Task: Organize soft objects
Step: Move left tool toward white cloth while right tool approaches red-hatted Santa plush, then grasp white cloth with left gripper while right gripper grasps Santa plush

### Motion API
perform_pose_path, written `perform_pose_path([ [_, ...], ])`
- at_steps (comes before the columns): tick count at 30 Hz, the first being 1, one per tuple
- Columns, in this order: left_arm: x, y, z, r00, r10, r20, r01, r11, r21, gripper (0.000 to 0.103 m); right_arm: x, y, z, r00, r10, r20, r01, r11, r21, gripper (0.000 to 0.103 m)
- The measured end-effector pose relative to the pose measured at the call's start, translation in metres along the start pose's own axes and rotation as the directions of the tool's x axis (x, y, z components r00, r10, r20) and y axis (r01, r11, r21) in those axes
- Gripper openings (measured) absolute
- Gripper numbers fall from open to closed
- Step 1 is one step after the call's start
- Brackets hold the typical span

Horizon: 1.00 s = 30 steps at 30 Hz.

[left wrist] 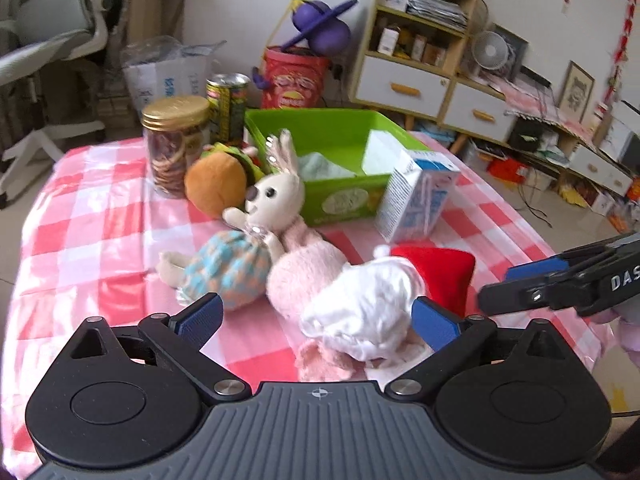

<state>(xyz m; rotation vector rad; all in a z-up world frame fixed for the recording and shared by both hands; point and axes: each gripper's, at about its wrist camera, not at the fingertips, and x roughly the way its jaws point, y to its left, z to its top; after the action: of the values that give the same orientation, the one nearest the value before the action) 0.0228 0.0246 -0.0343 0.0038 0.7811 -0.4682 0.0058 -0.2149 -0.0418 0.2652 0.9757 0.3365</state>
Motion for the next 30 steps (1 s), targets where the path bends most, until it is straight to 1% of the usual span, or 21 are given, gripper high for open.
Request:
perform_pose_path([
  [2,0.005,-0.002,0.0,1.0,-0.026,-0.007,0.026,1.0,0.008,0.093,0.006,0.001,-0.001,1.0,0.009,-0.015,-0.008,1.0,0.017,0.077],
  [3,0.007,-0.003,0.0,0.999,-0.034,-0.011,0.034,0.999,0.011,0.089,0.008,0.0,0.0,1.0,0.014,-0.021,-0.014,1.0,0.028,0.077],
  [4,0.01,-0.004,0.0,0.999,-0.039,-0.02,0.039,0.999,0.012,0.08,0.011,-0.001,0.0,0.999,0.019,-0.027,-0.017,0.999,0.046,0.077],
  [6,0.015,-0.004,0.0,0.998,-0.051,-0.047,0.051,0.999,0.008,0.069,0.015,-0.006,0.001,0.999,0.025,-0.036,-0.021,0.995,0.093,0.076],
  [7,0.016,-0.005,-0.001,0.997,-0.056,-0.055,0.057,0.998,0.005,0.065,0.016,-0.008,0.001,0.999,0.031,-0.039,-0.027,0.993,0.112,0.073],
  [8,0.017,-0.005,-0.001,0.996,-0.062,-0.059,0.062,0.998,0.005,0.063,0.018,-0.01,0.002,0.998,0.041,-0.04,-0.036,0.991,0.132,0.071],
  [10,0.018,-0.007,-0.001,0.995,-0.071,-0.066,0.072,0.997,0.005,0.055,0.019,-0.011,0.003,0.998,0.053,-0.041,-0.047,0.987,0.152,0.066],
  [11,0.018,-0.008,-0.001,0.995,-0.072,-0.068,0.072,0.997,0.005,0.052,0.02,-0.012,0.003,0.998,0.053,-0.04,-0.046,0.987,0.156,0.064],
  [12,0.017,-0.009,-0.001,0.995,-0.072,-0.07,0.072,0.997,0.005,0.048,0.021,-0.012,0.003,0.998,0.046,-0.04,-0.04,0.987,0.154,0.062],
  [13,0.017,-0.009,-0.001,0.995,-0.068,-0.072,0.069,0.998,0.003,0.042,0.021,-0.012,0.003,0.999,0.035,-0.039,-0.029,0.988,0.149,0.061],
  [16,0.016,-0.006,-0.001,0.994,-0.068,-0.08,0.068,0.998,-0.012,0.031,0.022,-0.019,0.004,0.999,-0.002,-0.032,0.007,0.988,0.155,0.06],
  [20,0.012,-0.002,0.002,0.995,-0.071,-0.075,0.068,0.997,-0.036,0.021,0.018,-0.032,0.006,1.0,-0.013,-0.023,0.018,0.981,0.195,0.06],
  [22,0.007,-0.001,0.004,0.996,-0.069,-0.059,0.066,0.997,-0.047,0.017,0.014,-0.033,0.007,1.0,-0.005,-0.014,0.008,0.98,0.2,0.06],
  [26,0.0,0.003,0.009,0.998,-0.06,-0.038,0.056,0.995,-0.078,0.011,0.009,-0.03,0.01,1.0,0.022,-0.001,-0.021,0.977,0.213,0.06],
  [27,-0.003,0.004,0.01,0.998,-0.058,-0.032,0.055,0.995,-0.087,0.004,0.009,-0.028,0.011,1.0,0.031,-0.001,-0.03,0.977,0.212,0.06],
  [28,-0.005,0.006,0.011,0.998,-0.061,-0.027,0.058,0.994,-0.095,0.001,0.009,-0.026,0.011,0.999,0.039,-0.001,-0.038,0.977,0.209,0.06],
  [30,-0.011,0.01,0.012,0.998,-0.062,-0.011,0.06,0.993,-0.106,0.0,0.011,-0.02,0.011,0.999,0.052,-0.006,-0.05,0.98,0.195,0.06],
])
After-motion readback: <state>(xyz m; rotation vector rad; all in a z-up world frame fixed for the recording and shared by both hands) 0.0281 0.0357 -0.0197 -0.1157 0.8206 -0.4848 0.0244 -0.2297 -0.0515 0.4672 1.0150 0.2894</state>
